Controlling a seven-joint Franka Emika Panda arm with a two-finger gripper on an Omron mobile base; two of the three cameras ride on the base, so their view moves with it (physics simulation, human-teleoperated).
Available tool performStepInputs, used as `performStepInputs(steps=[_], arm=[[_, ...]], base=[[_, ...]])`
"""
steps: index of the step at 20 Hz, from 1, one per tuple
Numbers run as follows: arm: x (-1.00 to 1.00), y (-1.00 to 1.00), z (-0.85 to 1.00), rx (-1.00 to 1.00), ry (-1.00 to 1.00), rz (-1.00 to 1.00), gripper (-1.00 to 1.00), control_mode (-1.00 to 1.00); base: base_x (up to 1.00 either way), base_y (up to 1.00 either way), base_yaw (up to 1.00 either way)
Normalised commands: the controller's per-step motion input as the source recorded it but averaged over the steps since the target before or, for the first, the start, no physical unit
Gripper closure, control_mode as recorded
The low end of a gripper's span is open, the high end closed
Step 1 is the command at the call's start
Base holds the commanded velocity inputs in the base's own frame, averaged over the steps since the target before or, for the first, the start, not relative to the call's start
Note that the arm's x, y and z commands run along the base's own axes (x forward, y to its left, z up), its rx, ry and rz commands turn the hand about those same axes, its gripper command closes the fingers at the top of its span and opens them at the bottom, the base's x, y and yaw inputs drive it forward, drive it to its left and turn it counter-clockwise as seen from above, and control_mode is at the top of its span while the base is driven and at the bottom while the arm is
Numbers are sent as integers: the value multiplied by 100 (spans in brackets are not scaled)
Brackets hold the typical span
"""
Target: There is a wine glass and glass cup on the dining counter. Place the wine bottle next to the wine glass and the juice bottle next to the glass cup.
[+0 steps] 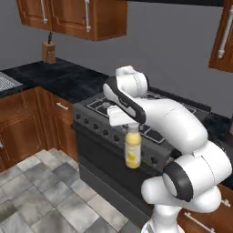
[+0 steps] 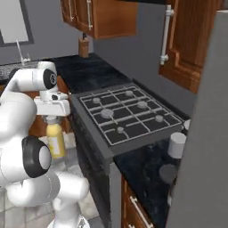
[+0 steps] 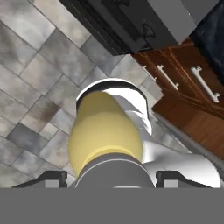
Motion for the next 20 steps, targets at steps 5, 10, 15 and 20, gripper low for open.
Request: performStepInputs(steps=[5,10,15,20], arm=[[0,0,0,0,0,0,100,100],[0,0,0,0,0,0,100,100],[0,0,0,0,0,0,100,100],[0,0,0,0,0,0,100,100]], base=[[-5,0,100],[1,11,93],[4,19,84],[8,24,77]])
